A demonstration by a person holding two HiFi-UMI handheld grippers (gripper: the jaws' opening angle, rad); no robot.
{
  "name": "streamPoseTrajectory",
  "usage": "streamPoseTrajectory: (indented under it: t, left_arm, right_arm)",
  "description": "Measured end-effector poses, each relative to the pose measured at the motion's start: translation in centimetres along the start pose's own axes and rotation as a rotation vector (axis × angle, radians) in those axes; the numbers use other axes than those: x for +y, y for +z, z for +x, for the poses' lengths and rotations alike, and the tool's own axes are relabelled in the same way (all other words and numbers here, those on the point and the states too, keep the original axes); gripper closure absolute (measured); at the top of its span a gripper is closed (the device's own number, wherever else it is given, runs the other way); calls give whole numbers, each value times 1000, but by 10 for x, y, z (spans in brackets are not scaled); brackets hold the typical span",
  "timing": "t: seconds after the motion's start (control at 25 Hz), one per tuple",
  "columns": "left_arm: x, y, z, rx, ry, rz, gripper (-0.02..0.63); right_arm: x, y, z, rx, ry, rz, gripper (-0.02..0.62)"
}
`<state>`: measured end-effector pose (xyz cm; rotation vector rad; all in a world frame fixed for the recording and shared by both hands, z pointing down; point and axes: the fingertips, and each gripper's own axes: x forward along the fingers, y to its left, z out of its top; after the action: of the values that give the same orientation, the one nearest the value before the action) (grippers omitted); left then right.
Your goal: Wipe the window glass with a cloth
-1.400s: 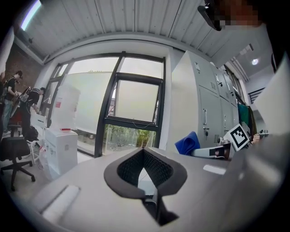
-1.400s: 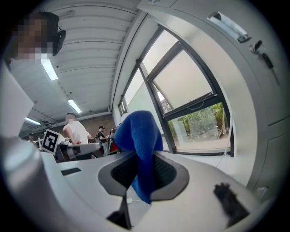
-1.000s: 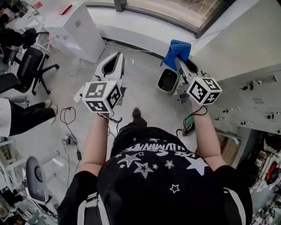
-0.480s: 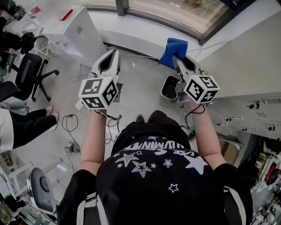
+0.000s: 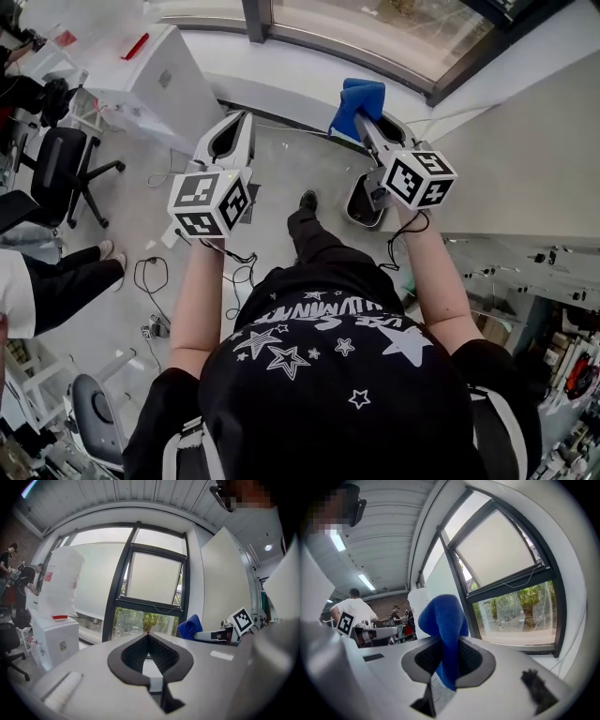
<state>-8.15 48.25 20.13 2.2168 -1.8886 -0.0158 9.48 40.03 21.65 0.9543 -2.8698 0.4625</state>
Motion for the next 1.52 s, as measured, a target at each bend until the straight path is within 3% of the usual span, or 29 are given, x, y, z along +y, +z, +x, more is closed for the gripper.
streamPoseTrajectory:
  t: [0.44, 0.84, 1.16, 1.52]
  left_arm:
    - [42, 20, 89, 37, -7, 14, 598]
    - [57, 28, 190, 89, -63, 15, 598]
    - [73, 44, 248, 77, -53, 33, 598]
    - [71, 39, 282, 109, -91, 26, 598]
  right_arm:
    - [-48, 27, 98, 4, 33, 22, 520]
    - [-121, 40, 155, 17, -12, 53, 520]
    - [-173, 54, 187, -10, -33, 92, 520]
    - [-198, 48, 183, -7, -82, 123, 520]
